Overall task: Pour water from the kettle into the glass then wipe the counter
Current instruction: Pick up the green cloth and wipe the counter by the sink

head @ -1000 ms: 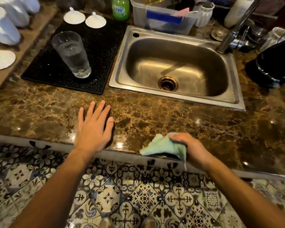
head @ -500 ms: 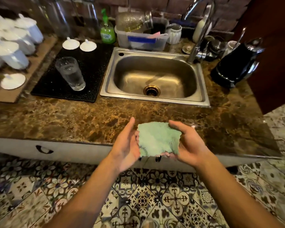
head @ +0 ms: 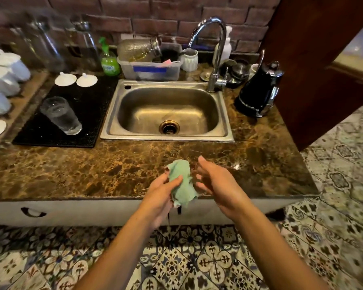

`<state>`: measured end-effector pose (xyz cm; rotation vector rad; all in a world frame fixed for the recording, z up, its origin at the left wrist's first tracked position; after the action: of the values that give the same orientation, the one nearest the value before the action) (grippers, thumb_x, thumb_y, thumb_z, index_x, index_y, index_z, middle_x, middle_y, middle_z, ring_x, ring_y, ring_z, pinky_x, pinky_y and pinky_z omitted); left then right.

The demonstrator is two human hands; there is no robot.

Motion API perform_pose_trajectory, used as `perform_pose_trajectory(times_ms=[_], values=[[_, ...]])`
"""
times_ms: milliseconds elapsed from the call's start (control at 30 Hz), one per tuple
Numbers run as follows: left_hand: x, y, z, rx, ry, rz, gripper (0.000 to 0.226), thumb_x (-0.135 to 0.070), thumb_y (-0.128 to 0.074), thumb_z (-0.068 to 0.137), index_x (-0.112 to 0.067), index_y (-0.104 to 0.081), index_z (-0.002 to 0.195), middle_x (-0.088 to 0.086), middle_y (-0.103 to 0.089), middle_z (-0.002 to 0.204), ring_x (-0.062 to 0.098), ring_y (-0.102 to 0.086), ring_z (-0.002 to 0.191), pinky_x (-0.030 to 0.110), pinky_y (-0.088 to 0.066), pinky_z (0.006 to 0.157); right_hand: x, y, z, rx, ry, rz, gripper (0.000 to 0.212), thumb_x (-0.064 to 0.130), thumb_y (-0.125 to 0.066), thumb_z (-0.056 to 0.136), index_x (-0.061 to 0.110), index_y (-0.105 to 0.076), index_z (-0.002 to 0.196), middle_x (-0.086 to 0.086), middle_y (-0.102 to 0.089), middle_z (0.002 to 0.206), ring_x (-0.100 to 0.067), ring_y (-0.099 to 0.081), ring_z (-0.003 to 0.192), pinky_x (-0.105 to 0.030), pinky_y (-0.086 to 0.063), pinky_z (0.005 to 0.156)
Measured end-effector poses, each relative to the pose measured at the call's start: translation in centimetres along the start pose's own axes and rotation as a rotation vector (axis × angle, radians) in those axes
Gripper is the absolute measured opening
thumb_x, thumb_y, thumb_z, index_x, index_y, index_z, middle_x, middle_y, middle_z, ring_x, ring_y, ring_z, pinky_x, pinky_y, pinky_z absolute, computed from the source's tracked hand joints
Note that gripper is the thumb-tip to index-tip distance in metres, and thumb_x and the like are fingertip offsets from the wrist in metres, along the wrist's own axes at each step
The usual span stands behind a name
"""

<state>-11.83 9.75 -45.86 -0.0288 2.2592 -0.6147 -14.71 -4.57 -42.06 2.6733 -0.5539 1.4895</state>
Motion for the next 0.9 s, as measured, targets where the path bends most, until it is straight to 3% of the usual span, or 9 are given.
perform_pose_trajectory(times_ms=[67, 267, 367, 467, 533, 633, 733, 833, 900], values=[[0.5, 0.2, 0.9, -0.018, 0.002, 0.014, 0.031, -0.005, -0.060, 0.098, -0.011, -0.064, 0.128, 0.015, -0.077, 0.114, 0.029, -0.075, 0.103, 0.035, -0.064, 0.072, -0.8, 0.9, 0.6, 0.021, 0.033, -0.126, 0.036, 0.045, -0.061, 0.100, 0.018, -0.074, 0.119, -0.005, -0.079, 0.111, -0.023, -0.070, 0.111, -0.042, -0.051, 0.100], [0.5, 0.6, 3.5, -0.011, -0.090, 0.338, 0.037, -0.005, -0.069, 0.092, -0.021, -0.067, 0.125, 0.003, -0.079, 0.111, 0.016, -0.076, 0.100, 0.031, -0.061, 0.079, -4.8, 0.8, 3.6, 0.140, -0.163, 0.115, 0.028, 0.014, -0.057, 0.103, -0.003, -0.067, 0.123, -0.022, -0.076, 0.114, -0.033, -0.073, 0.106, -0.047, -0.058, 0.097], [-2.7, 3.9, 4.7, -0.137, -0.288, 0.686, 0.038, -0.020, -0.071, 0.093, -0.035, -0.064, 0.127, -0.015, -0.072, 0.113, -0.006, -0.070, 0.095, 0.020, -0.057, 0.076, -3.1, 5.2, 6.0, -0.089, -0.093, 0.094, 0.021, 0.014, -0.058, 0.102, 0.005, -0.067, 0.119, -0.015, -0.079, 0.108, -0.027, -0.077, 0.099, -0.041, -0.062, 0.085], [-6.6, 11.1, 5.3, -0.401, -0.474, 1.051, 0.034, -0.030, -0.065, 0.097, -0.023, -0.067, 0.131, -0.006, -0.071, 0.121, 0.009, -0.067, 0.109, 0.038, -0.053, 0.099, 0.9, 12.7, 7.6, -0.452, 0.122, -0.204, 0.010, 0.024, -0.060, 0.103, 0.022, -0.070, 0.103, -0.003, -0.077, 0.095, -0.018, -0.076, 0.087, -0.022, -0.059, 0.061], [-8.3, 16.6, 5.1, -0.531, -0.513, 1.264, 0.043, -0.041, -0.057, 0.100, -0.011, -0.067, 0.130, 0.011, -0.069, 0.129, 0.029, -0.063, 0.120, 0.050, -0.047, 0.106, 3.1, 17.6, 7.8, -0.708, 0.228, -0.482, 0.011, 0.027, -0.060, 0.103, 0.024, -0.068, 0.108, 0.006, -0.071, 0.090, -0.019, -0.071, 0.091, -0.027, -0.059, 0.067], [-8.9, 24.2, 5.2, -0.673, -0.359, 1.545, 0.069, -0.063, -0.035, 0.098, -0.016, -0.055, 0.144, 0.018, -0.050, 0.152, 0.040, -0.043, 0.141, 0.060, -0.032, 0.115, 2.4, 21.6, 9.0, -0.902, 0.152, -0.739, 0.034, 0.026, -0.055, 0.102, 0.004, -0.063, 0.127, -0.022, -0.070, 0.116, -0.041, -0.062, 0.115, -0.044, -0.049, 0.093], [-7.9, 28.1, 5.8, -0.665, -0.241, 1.621, 0.084, -0.079, -0.004, 0.088, -0.039, -0.026, 0.159, 0.006, -0.015, 0.172, 0.034, -0.008, 0.156, 0.064, -0.008, 0.123, -0.4, 19.5, 10.9, -0.813, 0.059, -0.854, 0.039, 0.022, -0.050, 0.105, -0.006, -0.055, 0.131, -0.032, -0.060, 0.130, -0.047, -0.056, 0.122, -0.048, -0.042, 0.102], [-7.5, 28.5, 6.2, -0.637, -0.295, 1.618, 0.081, -0.081, 0.004, 0.086, -0.047, -0.010, 0.159, 0.004, -0.007, 0.173, 0.033, 0.000, 0.157, 0.066, -0.006, 0.123, -2.2, 12.4, 11.7, -0.723, 0.192, -0.826, 0.036, 0.019, -0.050, 0.104, -0.001, -0.051, 0.133, -0.024, -0.058, 0.130, -0.041, -0.056, 0.120, -0.050, -0.046, 0.102], [-7.6, 28.4, 6.5, -0.646, -0.309, 1.612, 0.068, -0.079, 0.000, 0.090, -0.059, 0.000, 0.154, 0.001, -0.006, 0.173, 0.032, -0.001, 0.157, 0.067, -0.006, 0.123, -3.7, 5.7, 11.6, -0.601, 0.313, -0.803, 0.029, 0.020, -0.052, 0.103, 0.008, -0.051, 0.130, -0.009, -0.059, 0.124, -0.025, -0.059, 0.109, -0.032, -0.051, 0.086]])
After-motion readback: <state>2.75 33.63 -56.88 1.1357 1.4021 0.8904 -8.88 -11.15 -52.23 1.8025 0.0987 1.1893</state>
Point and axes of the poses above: each hand's wrist, its own z-axis towards the middle knuckle, its own y-axis out of the back of the hand, x = y × z, the point moved 6 cm from there along z, towards the middle knuckle
